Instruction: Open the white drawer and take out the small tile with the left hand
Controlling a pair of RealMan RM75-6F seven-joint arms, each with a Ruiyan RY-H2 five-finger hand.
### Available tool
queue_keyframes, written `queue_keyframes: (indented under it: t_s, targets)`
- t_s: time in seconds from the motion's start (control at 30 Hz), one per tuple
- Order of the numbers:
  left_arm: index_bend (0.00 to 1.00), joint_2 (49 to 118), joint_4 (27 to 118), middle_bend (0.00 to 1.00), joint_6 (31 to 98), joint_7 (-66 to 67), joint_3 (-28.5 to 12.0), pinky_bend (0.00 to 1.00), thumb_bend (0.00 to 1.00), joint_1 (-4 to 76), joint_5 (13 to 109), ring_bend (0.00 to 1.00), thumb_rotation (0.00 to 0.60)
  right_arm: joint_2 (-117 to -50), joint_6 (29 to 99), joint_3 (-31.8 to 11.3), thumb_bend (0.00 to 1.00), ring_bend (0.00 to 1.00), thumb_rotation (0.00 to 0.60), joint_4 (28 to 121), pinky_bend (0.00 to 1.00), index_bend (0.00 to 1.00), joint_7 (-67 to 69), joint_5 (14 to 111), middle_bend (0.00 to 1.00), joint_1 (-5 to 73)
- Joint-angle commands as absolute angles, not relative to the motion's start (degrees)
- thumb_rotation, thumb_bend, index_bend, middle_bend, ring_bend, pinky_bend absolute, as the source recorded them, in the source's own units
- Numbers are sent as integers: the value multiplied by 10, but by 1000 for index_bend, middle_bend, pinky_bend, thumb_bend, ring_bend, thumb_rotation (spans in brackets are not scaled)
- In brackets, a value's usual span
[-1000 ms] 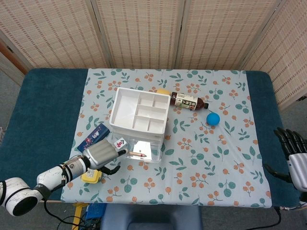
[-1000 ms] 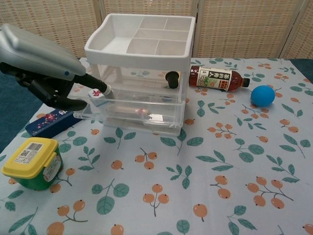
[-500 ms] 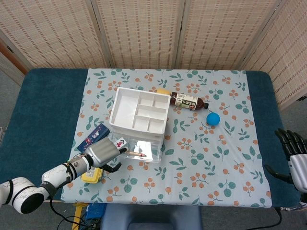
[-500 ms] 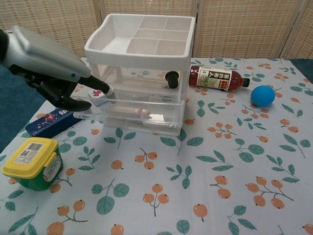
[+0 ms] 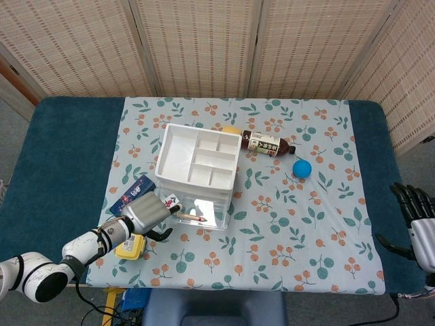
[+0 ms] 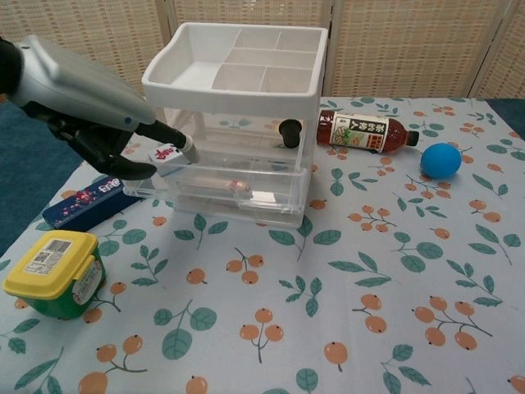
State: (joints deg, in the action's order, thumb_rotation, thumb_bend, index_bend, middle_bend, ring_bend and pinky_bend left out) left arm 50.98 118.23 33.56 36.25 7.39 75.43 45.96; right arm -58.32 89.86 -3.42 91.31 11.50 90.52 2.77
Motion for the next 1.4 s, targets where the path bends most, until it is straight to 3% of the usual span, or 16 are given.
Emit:
queue_keyframes:
  t_s: [0.03, 0.33, 0.57, 1.4]
  targets:
    - [67, 500, 1189, 973, 339, 364, 80, 1000, 469, 758, 458, 1000, 71, -583, 899, -34, 198, 0, 600, 913, 0, 0, 115, 906, 44, 28]
    - [98, 485, 1211, 973, 353, 418, 119, 1000, 469, 781, 442, 1000, 114, -585, 896, -33, 198, 0, 600, 909, 0, 0, 119, 907, 44, 29]
    - [124, 490, 1228, 973, 375, 460, 143, 1000, 469, 808, 398, 1000, 113, -585, 896, -32, 198, 0, 600, 908, 0, 0, 121, 908, 44, 29]
    - [171, 513, 1239, 973, 432, 515, 174, 1000, 469, 848, 330, 1000, 110, -585, 898, -31, 199, 0, 600, 906, 0, 0, 125, 906, 44, 26]
